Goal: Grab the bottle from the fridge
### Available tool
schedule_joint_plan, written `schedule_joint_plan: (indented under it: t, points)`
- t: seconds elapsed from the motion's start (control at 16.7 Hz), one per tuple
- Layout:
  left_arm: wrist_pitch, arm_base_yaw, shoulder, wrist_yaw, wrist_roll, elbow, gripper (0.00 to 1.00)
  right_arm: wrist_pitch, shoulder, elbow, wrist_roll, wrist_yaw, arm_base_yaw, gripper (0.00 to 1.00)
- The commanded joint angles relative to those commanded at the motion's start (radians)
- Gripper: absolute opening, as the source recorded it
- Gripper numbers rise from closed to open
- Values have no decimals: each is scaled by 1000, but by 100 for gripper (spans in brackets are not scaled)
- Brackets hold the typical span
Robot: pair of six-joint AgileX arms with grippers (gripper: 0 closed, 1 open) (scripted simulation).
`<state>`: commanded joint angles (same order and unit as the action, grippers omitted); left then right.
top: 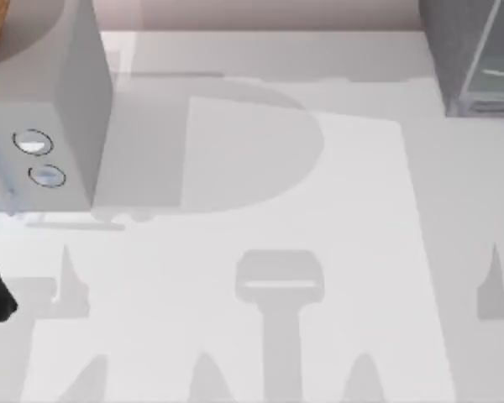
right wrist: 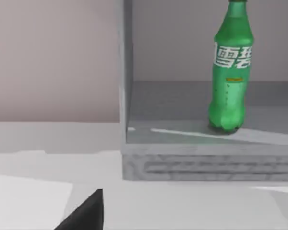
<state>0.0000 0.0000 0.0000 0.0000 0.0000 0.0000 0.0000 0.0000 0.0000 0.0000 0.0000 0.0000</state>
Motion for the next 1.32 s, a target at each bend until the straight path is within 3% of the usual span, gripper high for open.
schedule_joint_plan:
  t: [0.24, 0.42, 1.32]
  points:
    - [0, 0, 0, 0, 0, 0, 100, 31, 30, 5, -1, -12, -12, 100]
    - [0, 0, 0, 0, 0, 0, 100, 158, 155, 26, -2, -55, -56, 100]
    - [0, 0, 0, 0, 0, 0, 100, 1318, 1502, 136, 15, -422, -440, 100]
